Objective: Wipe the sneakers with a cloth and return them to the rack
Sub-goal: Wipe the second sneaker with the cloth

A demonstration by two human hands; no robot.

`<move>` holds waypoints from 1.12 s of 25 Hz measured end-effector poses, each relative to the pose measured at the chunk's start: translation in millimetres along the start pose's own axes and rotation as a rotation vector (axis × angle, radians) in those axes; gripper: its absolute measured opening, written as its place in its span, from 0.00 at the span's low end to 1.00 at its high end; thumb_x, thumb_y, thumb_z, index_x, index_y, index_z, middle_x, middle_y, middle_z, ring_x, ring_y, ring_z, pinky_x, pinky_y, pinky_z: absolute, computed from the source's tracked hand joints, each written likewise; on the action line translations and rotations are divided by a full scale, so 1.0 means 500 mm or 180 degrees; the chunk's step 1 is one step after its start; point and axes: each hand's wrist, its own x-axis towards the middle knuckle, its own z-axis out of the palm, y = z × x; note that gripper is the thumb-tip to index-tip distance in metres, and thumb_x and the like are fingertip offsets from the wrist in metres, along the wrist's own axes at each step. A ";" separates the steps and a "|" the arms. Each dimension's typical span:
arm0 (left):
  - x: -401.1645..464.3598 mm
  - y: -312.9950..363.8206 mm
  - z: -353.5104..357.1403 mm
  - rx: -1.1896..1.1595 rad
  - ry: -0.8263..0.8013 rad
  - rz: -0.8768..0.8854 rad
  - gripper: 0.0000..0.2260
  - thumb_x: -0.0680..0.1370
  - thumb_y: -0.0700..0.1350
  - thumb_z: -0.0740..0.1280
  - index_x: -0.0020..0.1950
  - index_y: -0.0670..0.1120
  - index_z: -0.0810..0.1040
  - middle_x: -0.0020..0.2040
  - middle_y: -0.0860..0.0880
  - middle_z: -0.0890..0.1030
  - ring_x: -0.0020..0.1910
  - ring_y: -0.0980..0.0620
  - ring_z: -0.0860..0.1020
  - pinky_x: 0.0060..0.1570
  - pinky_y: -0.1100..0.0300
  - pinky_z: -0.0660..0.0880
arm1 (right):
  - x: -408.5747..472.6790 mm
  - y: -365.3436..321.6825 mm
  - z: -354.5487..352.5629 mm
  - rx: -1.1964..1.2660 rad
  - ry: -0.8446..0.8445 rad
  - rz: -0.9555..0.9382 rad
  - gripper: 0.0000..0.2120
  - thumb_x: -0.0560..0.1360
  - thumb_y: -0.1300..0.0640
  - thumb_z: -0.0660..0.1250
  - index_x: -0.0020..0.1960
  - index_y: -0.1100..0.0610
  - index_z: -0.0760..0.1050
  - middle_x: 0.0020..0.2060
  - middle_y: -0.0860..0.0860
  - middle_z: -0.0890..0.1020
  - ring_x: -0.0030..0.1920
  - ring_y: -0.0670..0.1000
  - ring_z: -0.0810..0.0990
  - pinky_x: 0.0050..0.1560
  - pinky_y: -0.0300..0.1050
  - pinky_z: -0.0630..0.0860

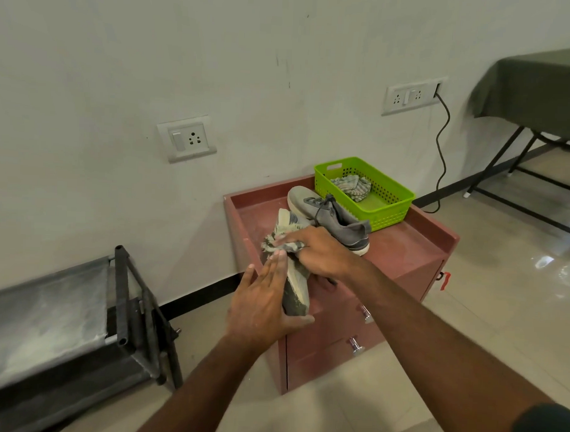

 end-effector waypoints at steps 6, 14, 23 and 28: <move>-0.015 0.010 0.012 -0.0287 0.0299 -0.0078 0.62 0.64 0.73 0.71 0.81 0.44 0.40 0.78 0.44 0.67 0.73 0.49 0.71 0.76 0.49 0.58 | -0.058 0.016 -0.020 0.1406 0.0014 0.0528 0.21 0.62 0.73 0.63 0.40 0.52 0.86 0.35 0.56 0.85 0.36 0.52 0.84 0.37 0.41 0.70; 0.004 0.005 0.005 -0.0490 0.0033 0.0073 0.57 0.64 0.71 0.73 0.82 0.49 0.50 0.82 0.53 0.50 0.80 0.54 0.57 0.78 0.50 0.48 | -0.122 0.009 -0.065 0.1725 0.0053 0.0689 0.09 0.60 0.74 0.61 0.37 0.71 0.78 0.20 0.52 0.72 0.20 0.47 0.66 0.23 0.32 0.59; 0.023 -0.019 -0.015 -0.0135 -0.0088 0.0041 0.59 0.62 0.77 0.68 0.82 0.47 0.49 0.83 0.51 0.52 0.81 0.56 0.51 0.80 0.48 0.42 | -0.046 0.041 0.027 0.0372 0.0724 0.0003 0.21 0.79 0.61 0.61 0.71 0.50 0.73 0.70 0.49 0.75 0.71 0.46 0.71 0.72 0.49 0.67; 0.035 -0.033 -0.015 -0.0325 0.0009 0.0092 0.59 0.61 0.73 0.72 0.82 0.45 0.54 0.82 0.48 0.57 0.80 0.54 0.55 0.80 0.53 0.47 | -0.061 0.076 -0.019 -0.0766 0.0753 0.1218 0.15 0.71 0.64 0.62 0.54 0.60 0.82 0.49 0.60 0.84 0.50 0.61 0.82 0.43 0.45 0.75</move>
